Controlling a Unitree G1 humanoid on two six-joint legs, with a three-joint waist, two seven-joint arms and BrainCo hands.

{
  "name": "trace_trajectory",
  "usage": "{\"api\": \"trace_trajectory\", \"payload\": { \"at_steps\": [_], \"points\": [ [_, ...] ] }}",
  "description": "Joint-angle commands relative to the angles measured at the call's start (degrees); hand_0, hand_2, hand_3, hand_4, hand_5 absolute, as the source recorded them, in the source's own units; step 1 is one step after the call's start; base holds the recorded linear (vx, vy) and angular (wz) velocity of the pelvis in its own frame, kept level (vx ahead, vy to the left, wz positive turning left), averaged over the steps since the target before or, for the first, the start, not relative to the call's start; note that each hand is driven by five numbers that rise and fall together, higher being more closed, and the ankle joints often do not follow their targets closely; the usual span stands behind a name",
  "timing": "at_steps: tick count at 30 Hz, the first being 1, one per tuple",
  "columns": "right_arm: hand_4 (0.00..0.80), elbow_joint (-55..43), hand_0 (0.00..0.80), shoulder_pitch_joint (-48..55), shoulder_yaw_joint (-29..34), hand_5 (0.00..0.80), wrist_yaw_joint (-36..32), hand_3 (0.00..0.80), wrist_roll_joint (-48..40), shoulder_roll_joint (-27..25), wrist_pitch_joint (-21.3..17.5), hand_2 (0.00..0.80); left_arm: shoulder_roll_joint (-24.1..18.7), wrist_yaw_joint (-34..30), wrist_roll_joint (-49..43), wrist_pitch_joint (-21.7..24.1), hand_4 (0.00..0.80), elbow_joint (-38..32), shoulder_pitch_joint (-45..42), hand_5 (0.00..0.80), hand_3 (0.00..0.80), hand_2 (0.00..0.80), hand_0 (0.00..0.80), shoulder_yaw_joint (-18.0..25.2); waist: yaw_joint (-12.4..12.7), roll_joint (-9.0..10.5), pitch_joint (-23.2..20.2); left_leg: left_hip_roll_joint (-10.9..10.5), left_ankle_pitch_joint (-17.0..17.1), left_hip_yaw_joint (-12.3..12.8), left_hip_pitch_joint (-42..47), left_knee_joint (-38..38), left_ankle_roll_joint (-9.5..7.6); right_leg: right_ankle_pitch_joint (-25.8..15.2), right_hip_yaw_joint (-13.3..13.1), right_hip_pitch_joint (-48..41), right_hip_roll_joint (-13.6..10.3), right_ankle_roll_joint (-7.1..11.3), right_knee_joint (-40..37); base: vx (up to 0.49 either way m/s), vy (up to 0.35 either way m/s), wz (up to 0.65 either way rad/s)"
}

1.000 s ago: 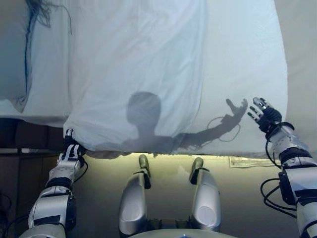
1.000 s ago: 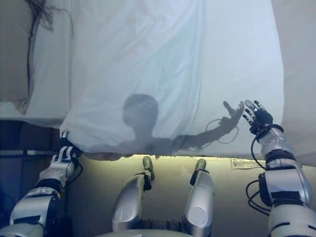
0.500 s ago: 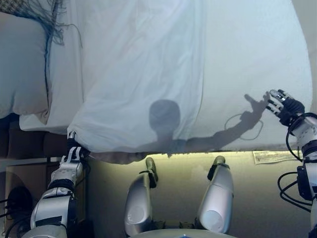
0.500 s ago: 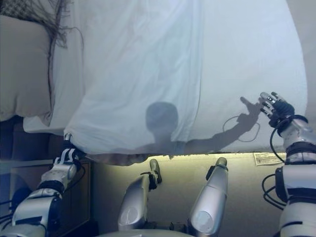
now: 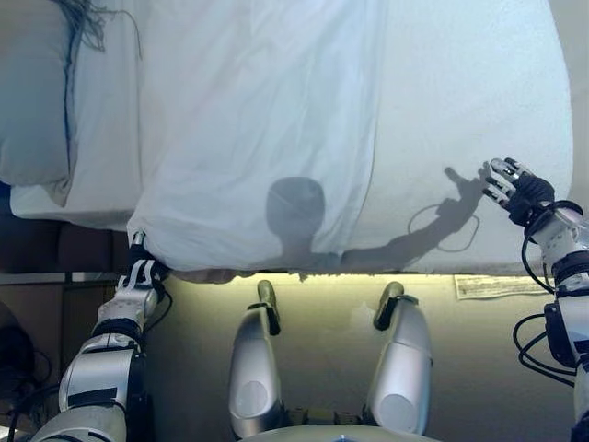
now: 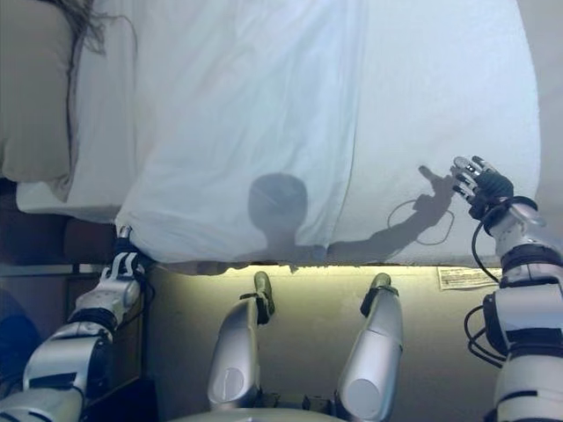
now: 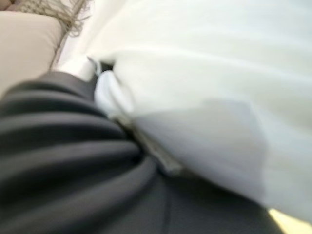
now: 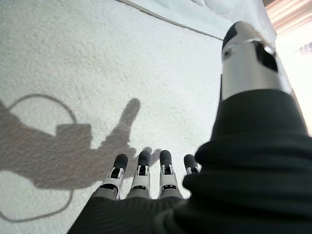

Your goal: Make the bed neatly

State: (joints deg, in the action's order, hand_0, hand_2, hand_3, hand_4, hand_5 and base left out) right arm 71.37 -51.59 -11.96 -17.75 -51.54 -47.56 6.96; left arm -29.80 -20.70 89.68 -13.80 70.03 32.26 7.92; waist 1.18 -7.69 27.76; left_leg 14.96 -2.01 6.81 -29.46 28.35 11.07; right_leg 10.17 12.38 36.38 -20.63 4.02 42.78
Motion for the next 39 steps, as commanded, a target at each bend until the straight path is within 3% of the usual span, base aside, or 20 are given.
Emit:
{"api": "trace_trajectory", "payload": {
  "at_steps": [1, 2, 16, 26, 32, 39],
  "points": [
    [0.0, 1.14, 0.0, -3.92, 0.08, 0.0, 0.44, 0.0, -3.27, 3.06, -2.49, 0.0, -7.94, 0.06, 2.8, -0.24, 0.675, 2.67, 2.04, 0.675, 0.675, 0.675, 0.675, -0.48, 1.56, 4.36, -0.85, -0.14, -5.11, -1.92, -1.55, 4.4, -2.14, -2.04, -3.19, -2.2, -2.44, 4.32, -4.05, -0.035, -0.049, 0.07],
    [0.0, 1.17, 0.0, -3.69, 0.14, 0.0, 0.52, 0.0, -3.51, 3.13, -2.4, 0.0, -7.89, -0.32, 2.93, -1.12, 0.0, 2.82, 2.19, 0.0, 0.0, 0.0, 0.0, -0.74, 1.58, 4.48, -0.78, -0.03, -5.36, -2.02, -1.68, 4.66, -2.19, -1.88, -3.25, -2.06, -2.33, 4.44, -3.77, -0.033, -0.043, 0.06],
    [0.0, 0.51, 0.0, 0.19, 2.21, 0.0, 1.13, 0.0, -6.0, 8.04, -3.34, 0.0, 0.26, -2.0, 1.55, -8.27, 0.0, 3.17, -2.15, 0.0, 0.0, 0.0, 0.0, -4.18, 2.75, 7.34, -2.27, -0.22, -4.51, -1.13, 2.59, 2.78, -2.47, -5.36, -1.22, -7.89, -2.09, 5.61, -9.66, -0.022, -0.038, 0.01],
    [0.0, 0.73, 0.0, 5.56, 5.89, 0.0, 0.08, 0.0, -7.25, 9.48, -3.42, 0.0, 6.47, -5.89, -7.41, -8.94, 0.0, 6.89, -11.95, 0.0, 0.0, 0.0, 0.0, -5.05, 3.96, 9.05, -5.87, 0.57, -4.21, -1.34, 9.94, -0.95, -2.11, -6.81, 0.89, -17.31, -0.7, 5.93, -16.53, 0.07, -0.057, 0.01],
    [0.0, 0.66, 0.0, 8.27, 7.83, 0.0, 0.48, 0.0, -6.73, 10.39, -2.84, 0.0, 8.89, -7.33, -12.27, -8.76, 0.0, 8.04, -17.79, 0.0, 0.0, 0.0, 0.0, -3.41, 4.92, 9.29, -8.65, 0.33, -2.72, -0.95, 15.66, -6.3, -2.16, -7.72, 1.91, -23.34, 0.26, 6.08, -21.69, 0.101, -0.037, 0.07],
    [0.0, 0.48, 0.0, 12.73, 10.27, 0.0, 2.28, 0.0, -4.53, 13.01, -2.6, 0.0, 10.68, -6.06, -15.79, -6.89, 0.0, 7.88, -22.97, 0.0, 0.0, 0.0, 0.0, -0.96, 6.15, 8.97, -14.48, -1.81, 1.92, 0.61, 24.11, -18.65, -2.92, -10.12, 3.96, -32.2, 1.85, 6.56, -31.63, 0.167, -0.006, 0.04]
  ]
}}
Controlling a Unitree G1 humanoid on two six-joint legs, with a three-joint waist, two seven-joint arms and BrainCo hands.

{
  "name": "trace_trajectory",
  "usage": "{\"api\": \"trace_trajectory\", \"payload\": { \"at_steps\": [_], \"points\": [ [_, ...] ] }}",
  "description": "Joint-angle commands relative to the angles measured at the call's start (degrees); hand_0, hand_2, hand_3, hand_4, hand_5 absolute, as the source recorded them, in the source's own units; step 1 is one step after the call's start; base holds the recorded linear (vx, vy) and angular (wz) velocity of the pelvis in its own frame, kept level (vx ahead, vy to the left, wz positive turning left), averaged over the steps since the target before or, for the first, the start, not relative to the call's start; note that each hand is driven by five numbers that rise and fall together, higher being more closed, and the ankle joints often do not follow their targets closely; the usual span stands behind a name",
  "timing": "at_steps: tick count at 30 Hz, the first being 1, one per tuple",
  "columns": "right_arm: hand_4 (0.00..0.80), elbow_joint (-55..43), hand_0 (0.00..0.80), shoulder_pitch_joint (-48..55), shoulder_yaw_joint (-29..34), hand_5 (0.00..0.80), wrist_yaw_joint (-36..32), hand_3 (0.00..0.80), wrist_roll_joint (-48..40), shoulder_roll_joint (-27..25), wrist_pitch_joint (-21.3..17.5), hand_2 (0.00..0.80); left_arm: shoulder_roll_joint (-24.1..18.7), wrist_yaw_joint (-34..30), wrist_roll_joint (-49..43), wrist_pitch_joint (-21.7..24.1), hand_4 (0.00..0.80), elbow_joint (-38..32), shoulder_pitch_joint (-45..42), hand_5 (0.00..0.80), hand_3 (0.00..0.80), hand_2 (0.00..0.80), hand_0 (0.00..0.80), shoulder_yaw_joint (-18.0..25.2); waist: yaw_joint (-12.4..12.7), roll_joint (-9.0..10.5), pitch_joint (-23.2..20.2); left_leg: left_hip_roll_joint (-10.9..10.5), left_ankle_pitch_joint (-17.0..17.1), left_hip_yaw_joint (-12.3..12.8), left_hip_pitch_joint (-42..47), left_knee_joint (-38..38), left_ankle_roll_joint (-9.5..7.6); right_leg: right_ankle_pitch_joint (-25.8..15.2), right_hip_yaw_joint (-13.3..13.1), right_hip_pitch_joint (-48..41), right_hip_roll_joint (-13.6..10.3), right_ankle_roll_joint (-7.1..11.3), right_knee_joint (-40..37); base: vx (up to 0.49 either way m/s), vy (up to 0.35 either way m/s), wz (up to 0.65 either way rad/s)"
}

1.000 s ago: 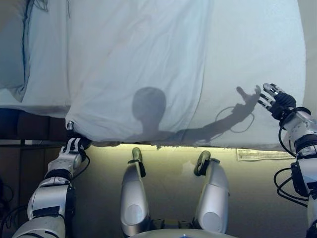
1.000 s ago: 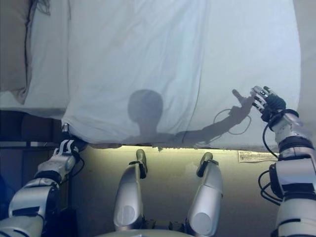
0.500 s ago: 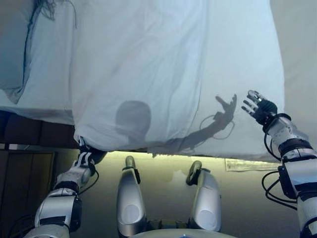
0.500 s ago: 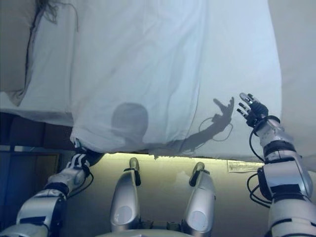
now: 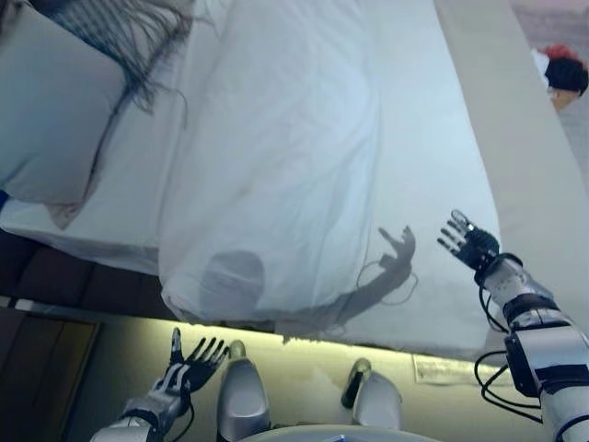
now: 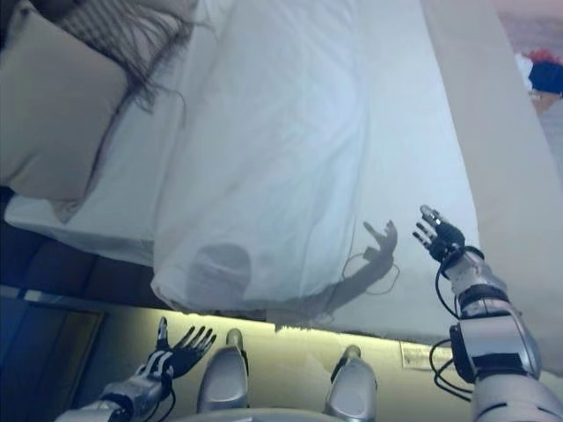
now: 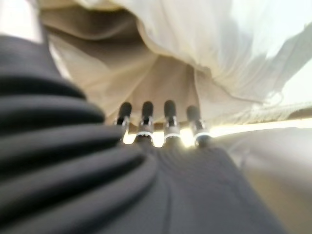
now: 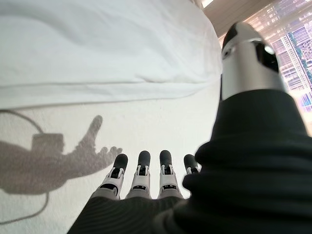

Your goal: Make the bed neatly

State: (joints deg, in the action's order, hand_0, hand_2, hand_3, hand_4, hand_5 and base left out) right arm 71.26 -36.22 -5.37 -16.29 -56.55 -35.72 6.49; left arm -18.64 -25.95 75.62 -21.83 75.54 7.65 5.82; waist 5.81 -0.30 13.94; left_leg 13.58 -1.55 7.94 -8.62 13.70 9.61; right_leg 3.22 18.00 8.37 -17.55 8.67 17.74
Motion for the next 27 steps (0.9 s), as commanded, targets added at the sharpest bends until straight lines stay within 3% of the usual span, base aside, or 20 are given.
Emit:
{"api": "trace_trajectory", "payload": {
  "at_steps": [1, 7, 13, 20, 27],
  "points": [
    [0.0, 0.56, 0.0, -1.91, 4.01, 0.0, 1.13, 0.0, 0.7, 1.36, -1.97, 0.0, -0.4, -0.6, -2.06, 1.41, 0.0, 2.44, 1.03, 0.0, 0.0, 0.0, 0.0, 1.44, 1.68, 1.54, -1.39, -0.51, 2.0, -0.31, 4.39, -5.5, -1.45, -3.43, -1.27, -5.44, -1.01, 1.93, -7.82, 0.222, -0.004, 0.13],
    [0.0, 0.85, 0.0, 3.37, 4.21, 0.0, 1.05, 0.0, 5.78, 3.12, -0.63, 0.0, -1.73, -1.9, -5.78, 1.63, 0.0, 2.72, -1.72, 0.0, 0.0, 0.0, 0.0, 4.2, 2.67, 1.05, -6.03, -0.55, 4.25, 0.3, 9.14, -11.89, -1.08, -4.32, 0.72, -11.4, -0.2, 1.93, -13.22, 0.213, 0.002, 0.14],
    [0.0, 2.79, 0.0, 6.2, -1.29, 0.0, 3.47, 0.0, 17.54, 6.1, 2.69, 0.0, -2.87, -5.66, -3.98, 3.21, 0.0, -0.57, -0.08, 0.0, 0.0, 0.0, 0.0, 2.52, 3.05, 0.44, -6.8, -0.75, 4.58, -0.35, 10.7, -12.75, -0.99, -4.22, 1.48, -14.0, -0.6, 2.18, -14.21, 0.142, 0.018, 0.08],
    [0.0, 2.46, 0.0, 6.16, -5.48, 0.0, 4.0, 0.0, 18.03, 10.35, 7.54, 0.0, -1.89, -7.98, -0.41, 5.72, 0.0, -8.38, 2.81, 0.0, 0.0, 0.0, 0.0, -4.28, 3.15, -1.13, -5.12, -1.86, 4.64, -2.09, 9.54, -12.13, -1.38, -4.28, 1.47, -13.87, -1.95, 2.71, -13.26, 0.091, 0.047, 0.08],
    [0.0, 4.39, 0.0, -0.88, -8.12, 0.0, 4.99, 0.0, 18.28, 9.96, 8.57, 0.0, -0.59, -9.89, 8.18, 11.56, 0.0, -14.66, 11.36, 0.0, 0.0, 0.0, 0.0, -9.12, 2.45, -3.99, 1.8, -4.5, 4.27, -4.46, -0.21, -6.78, -1.4, -5.54, -0.39, -5.69, -5.77, 2.87, -9.26, -0.161, 0.128, 0.13]
  ]
}}
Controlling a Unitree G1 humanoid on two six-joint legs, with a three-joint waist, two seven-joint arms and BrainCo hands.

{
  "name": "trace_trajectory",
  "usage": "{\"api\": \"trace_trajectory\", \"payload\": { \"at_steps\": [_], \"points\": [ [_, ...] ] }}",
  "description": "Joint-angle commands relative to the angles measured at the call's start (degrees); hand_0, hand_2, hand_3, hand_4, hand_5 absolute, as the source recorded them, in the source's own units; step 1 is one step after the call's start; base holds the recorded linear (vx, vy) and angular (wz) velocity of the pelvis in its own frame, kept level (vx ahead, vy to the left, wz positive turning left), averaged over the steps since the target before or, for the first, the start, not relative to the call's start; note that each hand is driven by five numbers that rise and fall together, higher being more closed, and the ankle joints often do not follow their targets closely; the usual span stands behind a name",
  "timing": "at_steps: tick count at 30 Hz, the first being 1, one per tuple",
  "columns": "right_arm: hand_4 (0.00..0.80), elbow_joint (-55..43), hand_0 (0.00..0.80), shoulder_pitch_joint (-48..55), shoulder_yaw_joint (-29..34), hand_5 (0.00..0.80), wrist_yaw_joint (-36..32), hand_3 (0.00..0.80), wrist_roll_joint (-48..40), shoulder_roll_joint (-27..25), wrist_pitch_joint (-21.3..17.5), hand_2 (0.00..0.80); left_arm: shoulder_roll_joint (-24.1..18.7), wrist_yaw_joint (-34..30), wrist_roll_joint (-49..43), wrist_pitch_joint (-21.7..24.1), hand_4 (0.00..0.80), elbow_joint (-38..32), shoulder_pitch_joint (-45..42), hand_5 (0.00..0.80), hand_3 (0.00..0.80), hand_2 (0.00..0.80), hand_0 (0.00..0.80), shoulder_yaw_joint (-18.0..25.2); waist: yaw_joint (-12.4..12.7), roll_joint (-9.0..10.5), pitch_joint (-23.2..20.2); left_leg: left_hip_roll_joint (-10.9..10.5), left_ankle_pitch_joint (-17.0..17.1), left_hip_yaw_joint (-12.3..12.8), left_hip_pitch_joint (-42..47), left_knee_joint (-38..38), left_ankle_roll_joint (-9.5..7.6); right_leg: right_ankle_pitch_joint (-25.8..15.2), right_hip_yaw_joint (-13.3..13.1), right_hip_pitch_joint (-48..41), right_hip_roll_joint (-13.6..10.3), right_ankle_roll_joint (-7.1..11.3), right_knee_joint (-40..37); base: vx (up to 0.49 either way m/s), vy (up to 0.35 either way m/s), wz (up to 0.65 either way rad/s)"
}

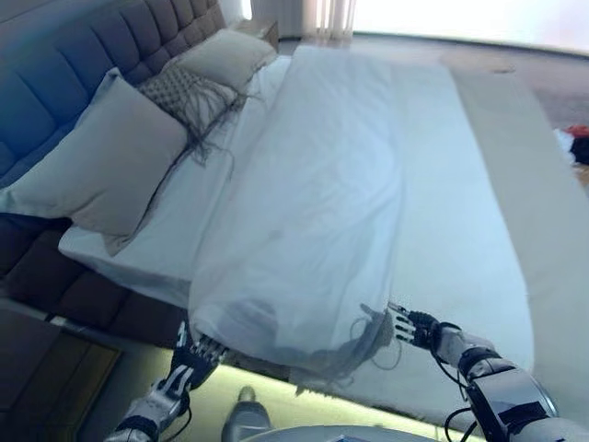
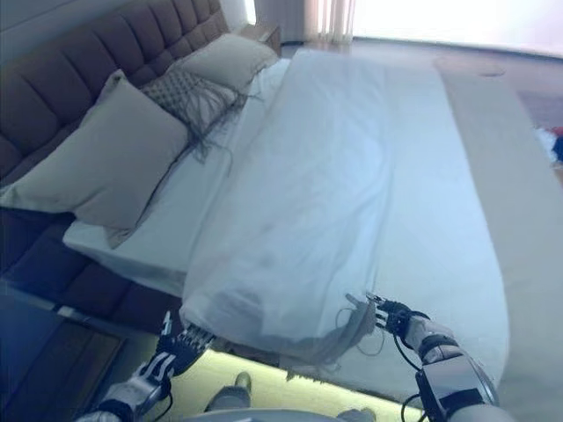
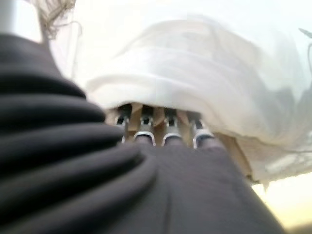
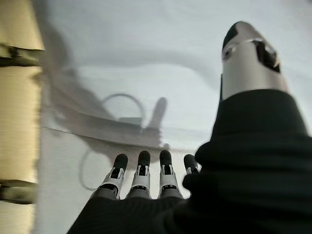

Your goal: Make the bed neatly

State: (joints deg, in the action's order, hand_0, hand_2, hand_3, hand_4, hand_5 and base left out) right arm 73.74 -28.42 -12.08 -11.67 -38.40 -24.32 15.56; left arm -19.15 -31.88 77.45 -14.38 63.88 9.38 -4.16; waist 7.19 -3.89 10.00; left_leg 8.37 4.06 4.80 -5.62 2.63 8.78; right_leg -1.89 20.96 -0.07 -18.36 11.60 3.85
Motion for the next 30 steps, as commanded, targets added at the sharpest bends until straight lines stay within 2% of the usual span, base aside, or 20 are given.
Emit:
{"api": "trace_trajectory", "payload": {
  "at_steps": [1, 8, 16, 24, 30],
  "points": [
    [0.0, 2.24, 0.0, -9.91, -1.85, 0.0, 0.37, 0.0, 0.28, -1.8, -0.31, 0.0, 0.08, -4.56, 7.34, 4.85, 0.0, -3.65, 10.92, 0.0, 0.0, 0.0, 0.0, 0.36, 0.88, -0.77, 7.02, 0.56, -1.53, -1.59, -5.09, 5.94, -0.53, -0.61, -3.76, 4.61, -5.58, -0.26, 5.93, -0.236, 0.145, 0.16],
    [0.0, 4.28, 0.0, -17.45, -4.91, 0.0, 1.18, 0.0, -0.38, -4.43, 2.06, 0.0, -0.07, -10.48, 12.88, 7.87, 0.0, -6.6, 16.38, 0.0, 0.0, 0.0, 0.0, -1.58, -0.43, -3.32, 14.26, -0.91, -3.6, -1.86, -15.16, 15.37, -1.26, -1.05, -7.86, 16.74, -8.43, -1.57, 14.43, -0.145, 0.15, -0.02],
    [0.0, 4.89, 0.0, -24.92, -6.52, 0.0, 2.22, 0.0, -0.99, -6.5, 3.54, 0.0, 0.56, -11.47, 17.03, 10.52, 0.0, -11.34, 19.6, 0.0, 0.0, 0.0, 0.0, -1.81, -0.44, -5.01, 19.79, -2.99, -4.96, -1.29, -22.67, 19.42, -2.89, -1.52, -11.93, 27.79, -9.03, -1.88, 20.23, -0.092, 0.108, -0.04],
    [0.0, 4.21, 0.0, -29.74, -8.06, 0.0, 2.82, 0.0, -2.4, -8.44, 3.62, 0.0, 1.57, -12.93, 19.51, 11.08, 0.0, -14.69, 19.45, 0.0, 0.0, 0.0, 0.0, -3.89, 0.5, -6.44, 19.79, -4.69, -4.62, -0.88, -30.35, 20.41, -4.06, -3.01, -13.27, 36.24, -8.75, -2.16, 21.65, -0.05, 0.058, 0.03],
    [0.0, 3.41, 0.0, -32.72, -8.78, 0.0, 2.24, 0.0, -3.95, -9.08, 0.54, 0.0, 2.36, -12.86, 20.6, 12.17, 0.0, -17.3, 18.99, 0.0, 0.0, 0.0, 0.0, -4.43, 1.37, -7.32, 19.79, -5.85, -4.34, -0.95, -33.72, 20.49, -4.63, -3.61, -13.7, 39.94, -8.6, -2.12, 22.0, -0.046, 0.04, 0.03]
  ]
}}
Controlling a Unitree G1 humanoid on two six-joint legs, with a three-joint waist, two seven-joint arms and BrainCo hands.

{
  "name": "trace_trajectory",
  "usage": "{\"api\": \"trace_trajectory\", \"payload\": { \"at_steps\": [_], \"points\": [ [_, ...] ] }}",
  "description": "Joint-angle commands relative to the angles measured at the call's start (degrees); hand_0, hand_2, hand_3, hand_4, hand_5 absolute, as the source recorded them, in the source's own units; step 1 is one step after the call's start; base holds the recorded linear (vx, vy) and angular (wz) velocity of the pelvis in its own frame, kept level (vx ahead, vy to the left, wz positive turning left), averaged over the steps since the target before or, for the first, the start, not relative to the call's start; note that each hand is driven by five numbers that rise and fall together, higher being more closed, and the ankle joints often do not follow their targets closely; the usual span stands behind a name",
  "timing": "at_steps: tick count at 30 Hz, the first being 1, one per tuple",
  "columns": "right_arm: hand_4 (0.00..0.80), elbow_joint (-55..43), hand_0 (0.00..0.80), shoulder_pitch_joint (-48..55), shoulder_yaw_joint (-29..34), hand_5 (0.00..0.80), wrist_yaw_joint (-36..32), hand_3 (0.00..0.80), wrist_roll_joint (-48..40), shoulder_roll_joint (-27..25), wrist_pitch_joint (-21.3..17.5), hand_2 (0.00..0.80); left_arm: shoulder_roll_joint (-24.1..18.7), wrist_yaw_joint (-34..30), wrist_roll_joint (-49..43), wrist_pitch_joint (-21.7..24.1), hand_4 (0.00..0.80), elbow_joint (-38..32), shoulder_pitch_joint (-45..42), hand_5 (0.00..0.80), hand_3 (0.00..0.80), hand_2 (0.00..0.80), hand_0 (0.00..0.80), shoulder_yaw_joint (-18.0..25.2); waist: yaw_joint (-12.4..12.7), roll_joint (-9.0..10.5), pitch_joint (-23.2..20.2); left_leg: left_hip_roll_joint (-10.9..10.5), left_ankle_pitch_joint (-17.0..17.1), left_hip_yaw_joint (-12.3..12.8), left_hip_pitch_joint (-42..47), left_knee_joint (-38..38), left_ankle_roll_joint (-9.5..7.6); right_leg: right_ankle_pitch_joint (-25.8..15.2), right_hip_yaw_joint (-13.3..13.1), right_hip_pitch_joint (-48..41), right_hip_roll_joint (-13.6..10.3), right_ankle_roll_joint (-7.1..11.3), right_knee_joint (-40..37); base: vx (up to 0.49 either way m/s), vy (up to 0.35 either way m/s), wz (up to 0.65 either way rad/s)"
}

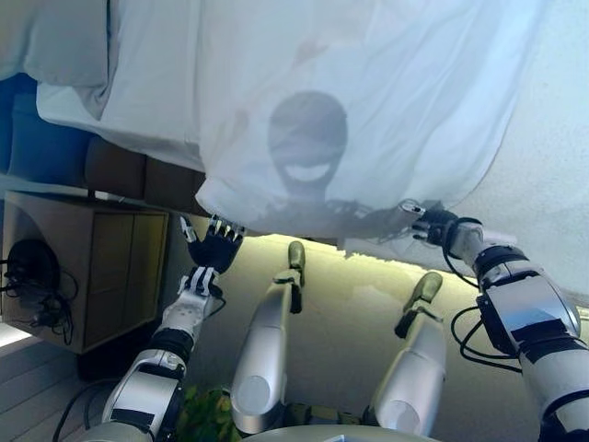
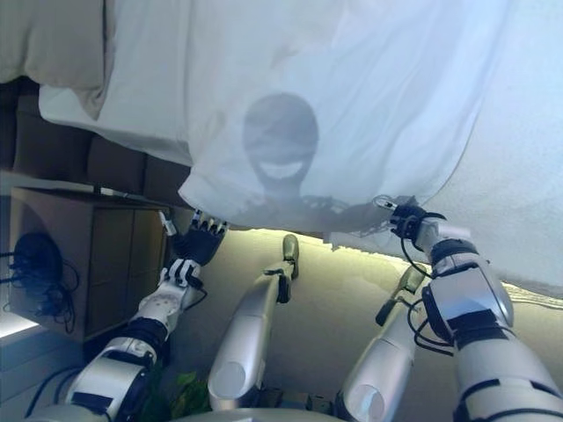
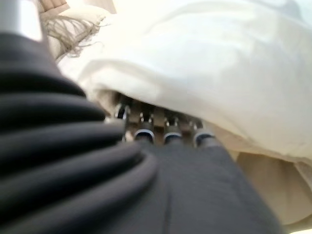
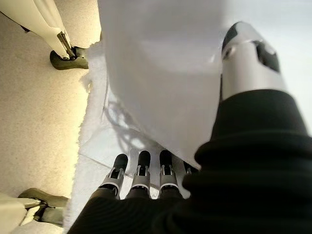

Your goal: Make the bed neatly

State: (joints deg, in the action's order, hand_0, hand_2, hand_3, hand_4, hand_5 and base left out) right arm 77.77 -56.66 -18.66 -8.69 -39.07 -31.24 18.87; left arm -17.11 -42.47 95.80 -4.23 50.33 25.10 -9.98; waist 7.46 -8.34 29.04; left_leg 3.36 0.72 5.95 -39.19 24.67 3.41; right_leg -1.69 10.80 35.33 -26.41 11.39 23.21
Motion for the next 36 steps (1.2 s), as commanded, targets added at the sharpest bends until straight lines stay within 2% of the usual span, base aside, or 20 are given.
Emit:
{"api": "trace_trajectory", "payload": {
  "at_steps": [1, 4, 5, 6, 7, 27, 36],
  "points": [
    [0.0, -0.94, 0.0, -5.01, -2.18, 0.0, -0.49, 0.0, -3.59, -2.21, -3.35, 0.0, 0.33, -2.25, 2.16, 2.04, 0.0, -4.11, 3.17, 0.0, 0.0, 0.0, 0.0, 1.53, 1.28, -2.97, 0.75, -1.07, -0.99, -2.12, -0.47, -1.59, 0.65, -3.89, -3.52, 4.85, -0.54, -1.9, 2.6, -0.034, 0.02, 0.01],
    [0.0, -1.81, 0.0, -6.29, -2.46, 0.0, -0.76, 0.0, -4.5, -2.72, -4.95, 0.0, 0.13, -2.0, 2.7, 2.07, 0.0, -5.13, 2.67, 0.0, 0.0, 0.0, 0.0, 1.72, 1.64, -3.22, 0.75, -1.43, -0.94, -2.03, -0.92, -1.65, 0.51, -4.15, -3.2, 5.19, -0.63, -1.81, 2.28, 0.0, 0.0, 0.0],
    [0.26, -2.06, 0.26, -6.47, -2.51, 0.26, -0.82, 0.26, -4.63, -2.84, -5.54, 0.26, 0.09, -1.94, 2.8, 2.08, 0.0, -5.43, 2.44, 0.0, 0.0, 0.0, 0.0, 1.82, 1.72, -3.24, 0.75, -1.49, -0.93, -2.04, -1.0, -1.69, 0.48, -4.2, -3.11, 5.26, -0.6, -1.78, 2.19, -0.031, 0.014, 0.01],
    [0.624, -2.53, 0.624, -6.88, -2.42, 0.624, -0.9, 0.624, -4.81, -3.01, -6.85, 0.624, -0.09, -1.83, 3.17, 2.07, 0.0, -5.96, 1.95, 0.0, 0.0, 0.0, 0.0, 2.07, 1.9, -3.31, 0.75, -1.58, -0.84, -2.07, -1.19, -1.85, 0.45, -4.36, -2.96, 5.5, -0.48, -1.71, 2.01, -0.032, 0.006, 0.0],
    [0.8, -2.77, 0.8, -7.23, -2.3, 0.8, -1.06, 0.8, -4.96, -3.1, -7.68, 0.8, -0.24, -1.66, 3.25, 1.9, 0.0, -6.17, 1.72, 0.0, 0.0, 0.0, 0.0, 2.42, 2.02, -3.29, 0.75, -1.56, -0.79, -2.06, -1.28, -1.87, 0.5, -4.46, -2.85, 5.51, -0.44, -1.64, 1.85, -0.034, 0.004, 0.01],
    [0.8, -3.04, 0.8, -6.51, -0.7, 0.8, -2.96, 0.8, -5.37, -4.39, -8.15, 0.8, -2.32, -0.43, 3.98, 0.13, 0.0, -7.28, 1.76, 0.0, 0.0, 0.0, 0.0, 3.7, 2.33, -2.69, 0.75, -1.35, -0.11, -2.74, 0.15, -3.59, 0.33, -5.19, -1.42, 3.3, 0.35, -1.42, -0.65, -0.002, -0.011, -0.01],
    [0.8, -1.94, 0.8, -2.99, -0.6, 0.8, -5.62, 0.8, -3.37, -1.99, -5.71, 0.8, -1.88, -0.83, 2.31, 0.17, 0.0, -6.12, 1.16, 0.0, 0.0, 0.0, 0.0, 4.04, 2.48, -1.44, 0.75, -0.64, 0.2, -3.07, 2.2, -4.74, 0.64, -5.38, -0.39, 0.56, 0.88, -1.26, -2.28, 0.006, -0.033, -0.01]
  ]
}}
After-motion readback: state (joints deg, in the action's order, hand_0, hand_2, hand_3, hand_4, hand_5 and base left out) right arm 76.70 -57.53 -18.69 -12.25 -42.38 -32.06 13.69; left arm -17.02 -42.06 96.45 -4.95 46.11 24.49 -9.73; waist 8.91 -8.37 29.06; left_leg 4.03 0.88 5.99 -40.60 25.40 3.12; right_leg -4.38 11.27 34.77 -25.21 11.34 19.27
